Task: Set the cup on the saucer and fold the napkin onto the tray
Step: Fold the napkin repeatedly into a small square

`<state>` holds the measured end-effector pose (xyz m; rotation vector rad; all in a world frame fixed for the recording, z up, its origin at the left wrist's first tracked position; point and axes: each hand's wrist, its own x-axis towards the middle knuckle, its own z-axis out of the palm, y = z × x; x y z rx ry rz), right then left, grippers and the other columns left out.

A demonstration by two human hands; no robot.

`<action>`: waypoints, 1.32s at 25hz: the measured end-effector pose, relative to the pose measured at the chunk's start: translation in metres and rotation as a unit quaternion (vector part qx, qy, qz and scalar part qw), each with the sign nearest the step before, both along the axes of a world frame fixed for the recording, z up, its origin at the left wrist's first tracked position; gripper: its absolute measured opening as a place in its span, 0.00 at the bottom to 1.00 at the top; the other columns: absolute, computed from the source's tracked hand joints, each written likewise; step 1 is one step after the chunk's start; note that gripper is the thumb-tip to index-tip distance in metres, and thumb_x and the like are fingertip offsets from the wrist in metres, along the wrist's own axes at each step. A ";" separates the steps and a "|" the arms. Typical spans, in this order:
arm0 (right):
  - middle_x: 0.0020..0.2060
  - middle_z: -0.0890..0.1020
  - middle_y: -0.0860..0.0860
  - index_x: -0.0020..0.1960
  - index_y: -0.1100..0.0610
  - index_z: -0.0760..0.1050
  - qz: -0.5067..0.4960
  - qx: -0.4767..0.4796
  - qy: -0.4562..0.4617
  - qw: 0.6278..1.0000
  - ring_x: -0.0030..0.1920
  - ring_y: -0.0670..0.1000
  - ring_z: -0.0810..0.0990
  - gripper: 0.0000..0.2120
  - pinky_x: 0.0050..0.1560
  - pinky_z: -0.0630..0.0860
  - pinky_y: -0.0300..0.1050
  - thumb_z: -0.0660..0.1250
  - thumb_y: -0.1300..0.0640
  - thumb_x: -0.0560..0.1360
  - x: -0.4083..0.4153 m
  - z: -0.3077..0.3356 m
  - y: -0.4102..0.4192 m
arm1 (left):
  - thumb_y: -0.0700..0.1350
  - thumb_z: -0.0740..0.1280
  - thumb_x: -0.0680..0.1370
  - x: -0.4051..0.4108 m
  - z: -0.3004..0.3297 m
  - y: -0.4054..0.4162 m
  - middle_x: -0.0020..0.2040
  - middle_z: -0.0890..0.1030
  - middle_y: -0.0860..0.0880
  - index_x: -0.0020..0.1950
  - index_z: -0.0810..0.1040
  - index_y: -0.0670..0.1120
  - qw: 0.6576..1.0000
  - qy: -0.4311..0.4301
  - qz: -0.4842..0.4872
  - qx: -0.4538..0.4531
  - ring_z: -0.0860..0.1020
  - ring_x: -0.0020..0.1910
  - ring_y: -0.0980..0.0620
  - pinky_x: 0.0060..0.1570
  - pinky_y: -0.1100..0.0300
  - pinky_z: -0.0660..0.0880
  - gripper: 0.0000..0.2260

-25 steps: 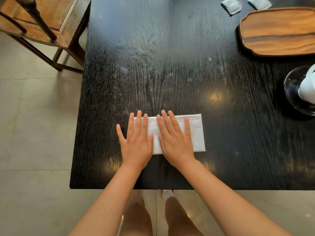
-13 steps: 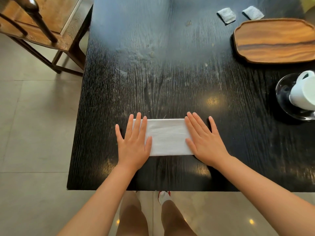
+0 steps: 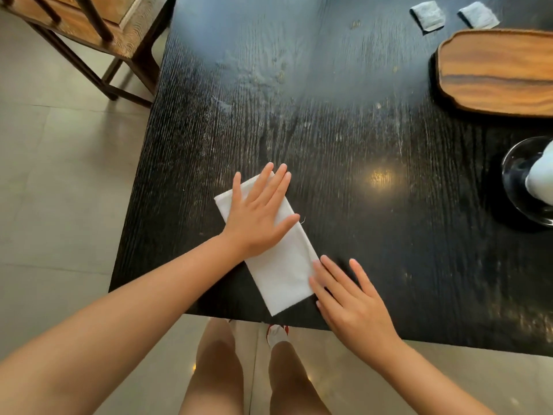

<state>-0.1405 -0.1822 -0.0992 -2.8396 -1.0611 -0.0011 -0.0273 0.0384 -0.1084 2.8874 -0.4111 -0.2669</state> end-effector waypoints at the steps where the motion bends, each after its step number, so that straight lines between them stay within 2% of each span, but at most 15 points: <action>1: 0.65 0.74 0.58 0.62 0.59 0.75 0.031 0.013 -0.001 0.999 0.70 0.56 0.66 0.16 0.73 0.54 0.56 0.62 0.59 0.75 -0.005 -0.001 -0.001 | 0.64 0.43 0.75 0.002 -0.002 -0.006 0.77 0.48 0.52 0.76 0.49 0.48 1.000 -0.008 -0.022 -0.008 0.42 0.75 0.53 0.69 0.38 0.35 0.33; 5: 0.67 0.71 0.58 0.63 0.60 0.74 0.080 0.019 -0.010 0.997 0.71 0.58 0.65 0.19 0.72 0.58 0.56 0.68 0.61 0.72 -0.011 -0.007 -0.006 | 0.64 0.50 0.76 0.021 -0.008 -0.028 0.77 0.54 0.50 0.76 0.53 0.47 0.985 -0.057 -0.162 0.012 0.49 0.76 0.50 0.69 0.36 0.42 0.33; 8: 0.64 0.75 0.56 0.63 0.59 0.74 0.081 0.033 -0.007 0.996 0.68 0.55 0.68 0.17 0.71 0.61 0.56 0.65 0.58 0.75 -0.011 -0.008 -0.004 | 0.64 0.53 0.75 0.028 -0.010 -0.032 0.77 0.56 0.50 0.76 0.54 0.47 0.977 -0.074 -0.198 0.019 0.50 0.76 0.50 0.70 0.35 0.46 0.34; 11: 0.63 0.76 0.56 0.62 0.59 0.75 0.083 0.037 0.001 0.996 0.68 0.55 0.69 0.18 0.68 0.64 0.55 0.61 0.51 0.77 -0.013 -0.007 -0.003 | 0.64 0.53 0.75 0.028 -0.011 -0.032 0.77 0.56 0.49 0.76 0.54 0.47 0.976 -0.077 -0.203 0.021 0.51 0.76 0.49 0.69 0.34 0.48 0.34; 14: 0.63 0.77 0.57 0.61 0.60 0.77 0.082 0.033 -0.006 0.996 0.67 0.55 0.70 0.20 0.67 0.65 0.55 0.61 0.49 0.76 -0.012 -0.006 -0.003 | 0.63 0.52 0.76 0.025 -0.001 -0.031 0.76 0.57 0.47 0.75 0.55 0.46 0.977 -0.081 -0.197 0.015 0.52 0.76 0.48 0.69 0.34 0.47 0.33; 17: 0.63 0.77 0.57 0.62 0.60 0.76 0.093 0.048 -0.012 0.994 0.67 0.55 0.70 0.17 0.67 0.65 0.55 0.59 0.55 0.77 -0.016 -0.004 -0.006 | 0.58 0.52 0.78 -0.002 0.011 -0.013 0.76 0.59 0.44 0.75 0.56 0.44 0.984 -0.075 -0.153 -0.048 0.54 0.75 0.47 0.71 0.38 0.46 0.29; 19: 0.60 0.79 0.55 0.60 0.59 0.78 0.103 0.073 -0.023 0.992 0.64 0.55 0.74 0.14 0.64 0.72 0.53 0.58 0.61 0.78 -0.020 -0.003 -0.010 | 0.55 0.54 0.79 -0.033 0.013 0.014 0.73 0.65 0.42 0.73 0.60 0.43 0.984 -0.054 -0.149 -0.085 0.60 0.73 0.46 0.71 0.43 0.51 0.26; 21: 0.55 0.83 0.54 0.53 0.58 0.82 0.115 0.107 -0.032 0.987 0.59 0.54 0.79 0.12 0.56 0.77 0.51 0.61 0.63 0.77 -0.025 -0.001 -0.012 | 0.51 0.55 0.78 -0.061 0.011 0.040 0.71 0.68 0.42 0.73 0.61 0.42 0.979 -0.018 -0.181 -0.087 0.63 0.71 0.48 0.72 0.48 0.54 0.25; 23: 0.49 0.85 0.53 0.47 0.58 0.82 0.115 0.140 -0.031 0.983 0.53 0.53 0.80 0.07 0.49 0.76 0.48 0.65 0.65 0.74 -0.027 0.001 -0.011 | 0.47 0.57 0.77 -0.078 0.008 0.055 0.73 0.64 0.44 0.74 0.59 0.43 0.974 0.005 -0.212 -0.080 0.60 0.73 0.49 0.73 0.50 0.51 0.26; 25: 0.46 0.85 0.52 0.44 0.59 0.81 0.090 0.171 -0.018 0.981 0.49 0.52 0.81 0.04 0.45 0.76 0.47 0.68 0.64 0.72 -0.026 0.006 -0.007 | 0.44 0.60 0.73 -0.086 0.007 0.060 0.73 0.63 0.46 0.73 0.61 0.44 0.968 0.006 -0.231 -0.095 0.59 0.74 0.50 0.73 0.49 0.52 0.28; 27: 0.44 0.85 0.51 0.43 0.59 0.83 0.040 0.212 0.000 0.976 0.46 0.51 0.82 0.03 0.43 0.78 0.46 0.70 0.62 0.71 -0.023 0.013 0.000 | 0.44 0.62 0.70 -0.091 0.006 0.061 0.71 0.67 0.47 0.71 0.66 0.44 0.962 -0.011 -0.245 -0.119 0.62 0.73 0.50 0.73 0.48 0.55 0.28; 31: 0.44 0.85 0.52 0.43 0.61 0.83 -0.041 0.299 0.018 0.953 0.46 0.50 0.82 0.06 0.47 0.77 0.44 0.67 0.63 0.73 -0.012 0.034 0.013 | 0.48 0.65 0.75 -0.097 -0.004 0.056 0.66 0.74 0.48 0.67 0.71 0.44 0.965 -0.067 -0.210 -0.141 0.70 0.68 0.50 0.70 0.47 0.61 0.21; 33: 0.47 0.84 0.52 0.48 0.61 0.81 -0.056 0.321 0.033 0.945 0.50 0.49 0.81 0.07 0.52 0.77 0.44 0.68 0.62 0.72 -0.003 0.042 0.015 | 0.48 0.62 0.78 -0.100 -0.008 0.051 0.63 0.78 0.47 0.64 0.73 0.45 0.967 -0.090 -0.178 -0.155 0.71 0.66 0.51 0.69 0.47 0.62 0.16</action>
